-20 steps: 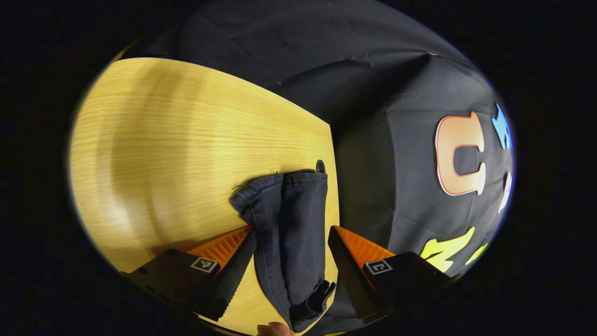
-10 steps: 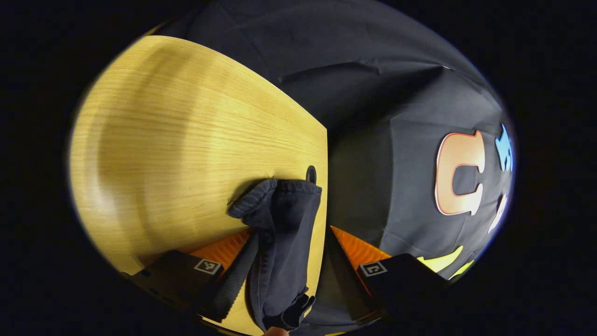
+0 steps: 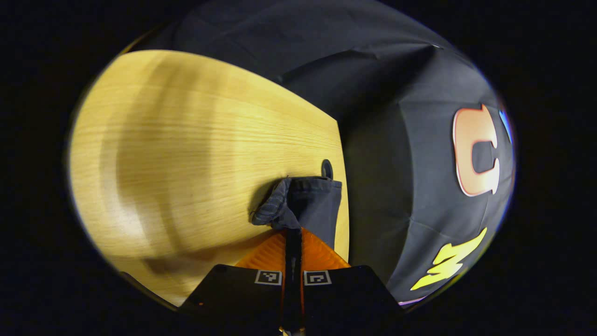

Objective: Grasp the waist and the cuffs of the jeans and fold them to make the two legs overlap; first hold the waist and fold one-third of the jeans toward the cuffs, then hold the cuffs and fold the remaining one-third in the same direction to finish folding.

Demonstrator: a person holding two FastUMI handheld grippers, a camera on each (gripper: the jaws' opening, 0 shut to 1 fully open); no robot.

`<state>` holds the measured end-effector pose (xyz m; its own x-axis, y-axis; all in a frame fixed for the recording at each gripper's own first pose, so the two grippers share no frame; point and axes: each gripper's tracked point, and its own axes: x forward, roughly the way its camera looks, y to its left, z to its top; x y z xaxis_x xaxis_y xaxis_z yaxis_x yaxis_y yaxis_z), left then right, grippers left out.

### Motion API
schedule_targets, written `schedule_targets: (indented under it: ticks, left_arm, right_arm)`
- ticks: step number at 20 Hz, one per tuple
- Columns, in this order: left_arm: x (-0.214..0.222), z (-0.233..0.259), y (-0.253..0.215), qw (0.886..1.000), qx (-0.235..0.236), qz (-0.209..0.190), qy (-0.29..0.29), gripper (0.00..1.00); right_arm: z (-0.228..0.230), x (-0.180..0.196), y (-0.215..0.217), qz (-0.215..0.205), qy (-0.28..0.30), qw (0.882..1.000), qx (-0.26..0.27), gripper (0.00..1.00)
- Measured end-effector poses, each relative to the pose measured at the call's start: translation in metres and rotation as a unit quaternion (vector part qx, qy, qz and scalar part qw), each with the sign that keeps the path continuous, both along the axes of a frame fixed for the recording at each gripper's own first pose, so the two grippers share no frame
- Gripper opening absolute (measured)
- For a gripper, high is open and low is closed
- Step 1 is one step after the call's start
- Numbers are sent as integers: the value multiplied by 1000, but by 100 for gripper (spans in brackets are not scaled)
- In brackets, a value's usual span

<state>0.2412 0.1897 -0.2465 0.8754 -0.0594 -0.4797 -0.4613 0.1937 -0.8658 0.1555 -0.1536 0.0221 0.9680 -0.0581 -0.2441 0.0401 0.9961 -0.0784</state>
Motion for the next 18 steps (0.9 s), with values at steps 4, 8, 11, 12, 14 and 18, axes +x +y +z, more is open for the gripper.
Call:
schedule_targets:
  ticks: [4, 8, 11, 12, 14, 18]
  left_arm:
    - [2, 41, -7, 995, 89, -38, -28, 3]
    - [4, 88, -21, 984, 154, -62, -65, 3]
    - [1, 127, -41, 973, 191, -82, -101, 3]
    - [2, 139, -48, 969, 201, -88, -113, 3]
    - [2, 160, -66, 962, 217, -101, -132, 3]
    - [-2, 192, -106, 934, 290, -138, -159, 3]
  right_arm:
    - [1, -4, -1, 1, 0, 1000, 7, 98]
    - [5, -14, -4, 5, -5, 1000, -6, 96]
    - [7, -23, -13, 0, -6, 1000, -4, 96]
    - [9, -26, -18, -4, -7, 1000, -1, 98]
    - [13, -34, -27, -11, -11, 1000, 2, 96]
    - [16, -49, -44, -25, -15, 1000, 4, 96]
